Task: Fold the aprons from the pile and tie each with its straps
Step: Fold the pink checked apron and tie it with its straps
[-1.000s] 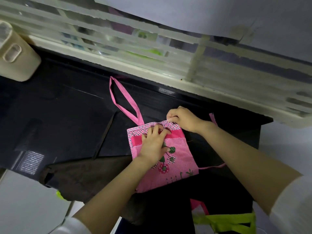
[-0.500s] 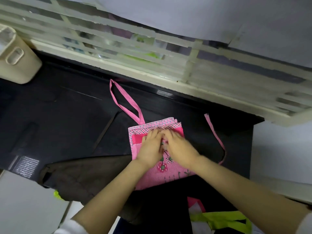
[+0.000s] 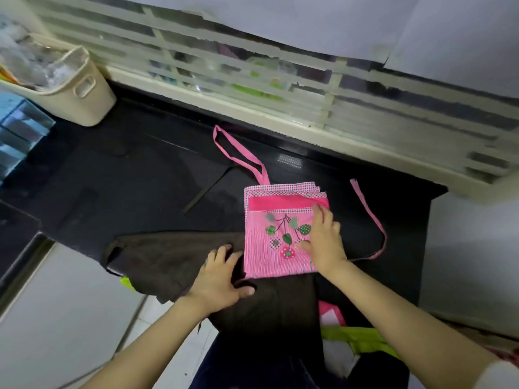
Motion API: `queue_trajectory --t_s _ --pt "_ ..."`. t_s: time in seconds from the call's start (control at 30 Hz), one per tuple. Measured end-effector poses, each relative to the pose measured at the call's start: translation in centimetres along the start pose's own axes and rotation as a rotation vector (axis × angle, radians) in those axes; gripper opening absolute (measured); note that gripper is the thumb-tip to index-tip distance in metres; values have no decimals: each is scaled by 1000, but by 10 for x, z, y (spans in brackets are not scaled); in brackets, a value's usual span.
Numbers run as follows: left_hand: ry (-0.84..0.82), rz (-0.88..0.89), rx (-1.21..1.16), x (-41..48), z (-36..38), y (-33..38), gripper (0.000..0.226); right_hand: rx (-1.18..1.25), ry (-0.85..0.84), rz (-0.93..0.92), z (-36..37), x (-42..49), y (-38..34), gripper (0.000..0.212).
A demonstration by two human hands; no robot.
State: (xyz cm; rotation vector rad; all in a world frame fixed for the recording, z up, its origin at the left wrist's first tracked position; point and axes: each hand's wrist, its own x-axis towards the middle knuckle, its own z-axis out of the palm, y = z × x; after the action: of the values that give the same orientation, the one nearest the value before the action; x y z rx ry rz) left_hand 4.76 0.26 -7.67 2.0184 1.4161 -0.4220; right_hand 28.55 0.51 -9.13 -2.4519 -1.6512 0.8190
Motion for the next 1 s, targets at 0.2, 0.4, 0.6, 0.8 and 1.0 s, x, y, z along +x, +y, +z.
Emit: queue_trajectory --t_s 0.2,0.4,0.6,0.8,1.0 --pt "-2 57 152 -4 18 -4 109 233 105 -40 -14 11 5 69" --pt "48 94 103 36 1 4 100 436 227 -48 -42 33 2 61" --pt "78 115 78 92 -30 16 97 519 267 -100 -54 46 14 60" --pt "112 170 128 128 -58 18 93 405 136 -130 -51 42 33 63" --pt "264 113 273 111 -60 27 82 187 -19 -97 -52 38 53 52"
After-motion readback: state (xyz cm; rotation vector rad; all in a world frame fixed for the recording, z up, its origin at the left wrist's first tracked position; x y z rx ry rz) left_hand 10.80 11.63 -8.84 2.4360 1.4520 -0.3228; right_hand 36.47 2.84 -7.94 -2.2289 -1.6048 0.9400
